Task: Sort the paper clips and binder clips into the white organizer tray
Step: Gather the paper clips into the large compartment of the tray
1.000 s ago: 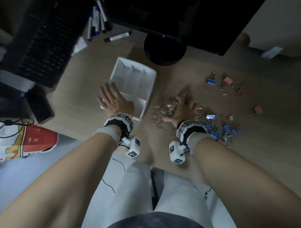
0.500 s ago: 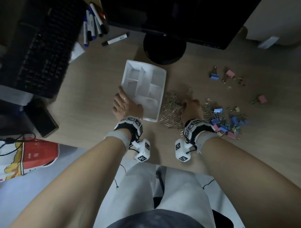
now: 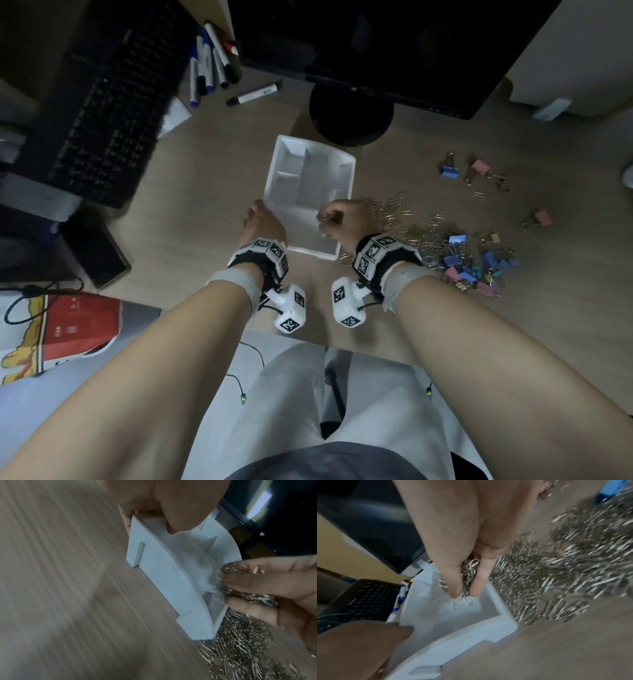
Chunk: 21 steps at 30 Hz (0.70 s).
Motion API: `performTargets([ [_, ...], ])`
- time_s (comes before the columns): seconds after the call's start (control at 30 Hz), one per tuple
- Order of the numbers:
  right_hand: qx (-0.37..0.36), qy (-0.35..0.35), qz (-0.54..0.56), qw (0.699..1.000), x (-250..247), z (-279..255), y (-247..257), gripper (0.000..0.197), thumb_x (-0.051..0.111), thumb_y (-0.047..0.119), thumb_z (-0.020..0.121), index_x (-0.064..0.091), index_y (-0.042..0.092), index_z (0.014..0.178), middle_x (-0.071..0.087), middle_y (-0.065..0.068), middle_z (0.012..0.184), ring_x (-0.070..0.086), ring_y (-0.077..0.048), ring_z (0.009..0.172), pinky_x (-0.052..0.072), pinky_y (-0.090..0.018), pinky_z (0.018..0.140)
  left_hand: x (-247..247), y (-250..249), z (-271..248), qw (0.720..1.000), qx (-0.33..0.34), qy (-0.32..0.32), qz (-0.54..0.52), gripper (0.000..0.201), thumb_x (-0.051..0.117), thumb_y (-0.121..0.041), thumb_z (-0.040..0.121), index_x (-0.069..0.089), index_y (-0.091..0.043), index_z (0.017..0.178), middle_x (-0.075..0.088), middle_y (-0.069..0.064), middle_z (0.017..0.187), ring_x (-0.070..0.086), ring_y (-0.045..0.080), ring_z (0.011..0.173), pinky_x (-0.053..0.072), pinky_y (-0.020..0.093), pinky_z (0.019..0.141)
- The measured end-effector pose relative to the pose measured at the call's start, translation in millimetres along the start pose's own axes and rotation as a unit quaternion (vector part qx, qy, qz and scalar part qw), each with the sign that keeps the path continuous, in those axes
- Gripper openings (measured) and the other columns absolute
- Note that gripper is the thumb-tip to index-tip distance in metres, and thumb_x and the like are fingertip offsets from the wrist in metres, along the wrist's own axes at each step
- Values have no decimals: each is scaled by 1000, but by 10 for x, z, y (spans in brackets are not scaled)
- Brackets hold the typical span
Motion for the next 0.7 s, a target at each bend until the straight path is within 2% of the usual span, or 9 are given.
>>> performTargets([
  [0.1, -13, 24, -2, 1000, 90, 35, 67, 27, 87, 27, 73, 78, 18, 97, 76, 6, 97, 70, -8, 89, 57, -30, 86, -55, 67, 50, 999, 24, 25, 40, 34, 42, -12, 98, 42, 0, 130, 48, 19, 132, 48, 35, 121, 41, 42, 97],
  [0.2, -4, -73, -72, 995, -119, 74, -38, 12, 75, 36, 82, 77, 30, 92, 75, 16, 93, 70, -4, 86, 58, -31, 81, -41, 57, 56, 994, 40, 61, 83, 48, 53, -12, 92, 39, 1, 136, 40, 17, 138, 42, 32, 127, 38, 40, 103],
  [0.27, 53, -117, -158, 979, -305, 112, -177, 21, 68, 36, 86, 71, 35, 107, 70, 12, 112, 63, -14, 107, 54, -34, 89, -19, 37, 70, 994, 23, 70, 77, 56, 52, -8, 92, 30, 1, 143, 34, 16, 142, 37, 32, 131, 34, 39, 107],
  [0.37, 165, -83, -212, 960, -450, 147, -412, 59, 72, 35, 81, 51, 38, 136, 37, -1, 151, 32, -29, 137, 41, -50, 106, 17, 64, 77, 995, 34, 48, 86, 51, 48, -7, 93, 32, 0, 141, 30, 18, 146, 35, 34, 131, 35, 43, 107],
  [0.43, 188, -33, -203, 960, -455, 158, -502, 78, 75, 40, 77, 37, 43, 145, 15, 1, 162, 17, -32, 146, 32, -58, 113, 29, 88, 84, 996, 52, 20, 77, 42, 46, -9, 94, 41, 0, 135, 36, 20, 142, 39, 37, 127, 40, 47, 102],
  [0.47, 183, -9, -208, 961, -433, 178, -531, 86, 77, 45, 75, 32, 44, 148, 10, 2, 164, 11, -32, 149, 27, -59, 115, 31, 89, 84, 996, 54, 13, 68, 41, 45, -9, 94, 42, -1, 134, 37, 20, 141, 40, 38, 126, 40, 48, 101],
  [0.57, 133, 34, -262, 955, -298, 218, -547, 94, 78, 56, 70, 30, 44, 150, 10, -1, 165, 4, -30, 152, 21, -59, 118, 33, 93, 74, 1000, 14, 3, 0, 45, 38, -22, 101, 29, -4, 142, 37, 17, 143, 38, 34, 129, 37, 46, 105],
  [0.63, 100, 28, -286, 953, -209, 190, -515, 86, 77, 54, 72, 36, 43, 147, 18, -5, 162, 11, -33, 149, 26, -58, 115, 35, 91, 67, 999, 3, -6, -37, 47, 29, -28, 103, 24, -6, 144, 38, 14, 143, 38, 32, 130, 36, 44, 107],
  [0.7, 84, 19, -297, 951, -150, 121, -492, 81, 77, 54, 73, 41, 38, 143, 25, -6, 157, 19, -35, 145, 32, -55, 112, 37, 100, 53, 998, 6, -18, -55, 46, 27, -30, 104, 25, -6, 143, 40, 14, 142, 39, 32, 129, 37, 46, 106],
])
Point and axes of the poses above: each hand's wrist, its own z-axis towards the middle knuckle, its own x-axis out of the palm, y = z × x, the point moved 2 cm from there along z, towards the middle knuckle
